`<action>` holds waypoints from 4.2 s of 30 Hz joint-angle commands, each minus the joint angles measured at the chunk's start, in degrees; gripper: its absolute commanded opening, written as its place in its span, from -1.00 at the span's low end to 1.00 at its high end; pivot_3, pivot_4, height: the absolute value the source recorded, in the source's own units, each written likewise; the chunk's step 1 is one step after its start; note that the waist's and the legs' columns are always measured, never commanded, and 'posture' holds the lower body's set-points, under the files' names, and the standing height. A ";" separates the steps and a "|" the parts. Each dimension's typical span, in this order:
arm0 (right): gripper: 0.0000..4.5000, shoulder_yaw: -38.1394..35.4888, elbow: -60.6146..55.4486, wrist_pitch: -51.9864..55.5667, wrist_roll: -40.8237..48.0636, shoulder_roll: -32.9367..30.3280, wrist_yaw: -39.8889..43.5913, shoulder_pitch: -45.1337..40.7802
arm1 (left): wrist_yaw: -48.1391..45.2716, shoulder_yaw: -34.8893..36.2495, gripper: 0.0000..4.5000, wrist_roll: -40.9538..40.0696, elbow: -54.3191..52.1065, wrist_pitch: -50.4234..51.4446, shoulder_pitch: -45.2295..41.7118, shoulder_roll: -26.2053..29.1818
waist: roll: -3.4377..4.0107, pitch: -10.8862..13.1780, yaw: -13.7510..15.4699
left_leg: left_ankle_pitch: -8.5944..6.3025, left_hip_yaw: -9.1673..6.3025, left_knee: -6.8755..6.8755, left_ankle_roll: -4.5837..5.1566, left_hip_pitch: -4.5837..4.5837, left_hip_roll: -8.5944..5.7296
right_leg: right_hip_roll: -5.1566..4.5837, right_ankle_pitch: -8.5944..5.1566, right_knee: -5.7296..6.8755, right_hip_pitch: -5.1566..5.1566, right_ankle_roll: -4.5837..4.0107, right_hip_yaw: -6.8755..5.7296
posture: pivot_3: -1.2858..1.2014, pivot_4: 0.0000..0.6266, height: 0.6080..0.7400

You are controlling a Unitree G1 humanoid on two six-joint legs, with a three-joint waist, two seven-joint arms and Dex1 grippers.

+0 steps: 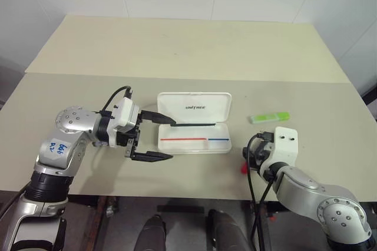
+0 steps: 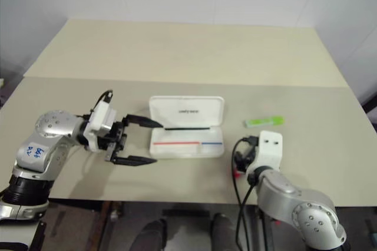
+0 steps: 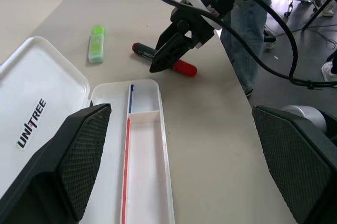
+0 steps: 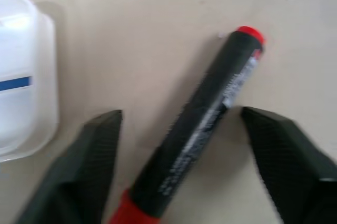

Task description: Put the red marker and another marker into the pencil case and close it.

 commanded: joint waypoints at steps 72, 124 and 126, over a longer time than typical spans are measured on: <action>0.35 21.44 56.77 -62.41 -79.18 8.02 118.02 -42.50 | 4.84 9.49 1.00 1.11 3.64 -10.34 7.95 3.64 | 0.15 0.10 -0.28 | 0.03 0.11 -0.06 -0.07 -0.28 0.02 | 0.05 0.32 0.94 -0.83 0.82 -0.02 | 0.03 -0.52 1.00; 0.99 13.49 109.18 -78.21 -91.01 -14.81 135.64 -60.47 | 6.41 8.52 1.00 2.05 4.20 -12.57 6.65 2.00 | 0.32 0.20 -1.53 | 0.00 0.23 -0.03 -0.17 -0.17 -0.01 | 0.02 0.22 0.96 -0.73 0.94 0.10 | 0.03 -0.52 1.00; 0.99 14.25 110.41 -78.53 -92.87 -15.26 134.05 -61.14 | 6.72 8.79 1.00 2.05 3.76 -12.46 7.00 2.06 | 0.32 0.20 -1.55 | 0.00 0.24 0.02 -0.18 -0.14 -0.01 | 0.03 0.22 1.03 -0.71 0.93 0.10 | 0.03 -0.52 1.00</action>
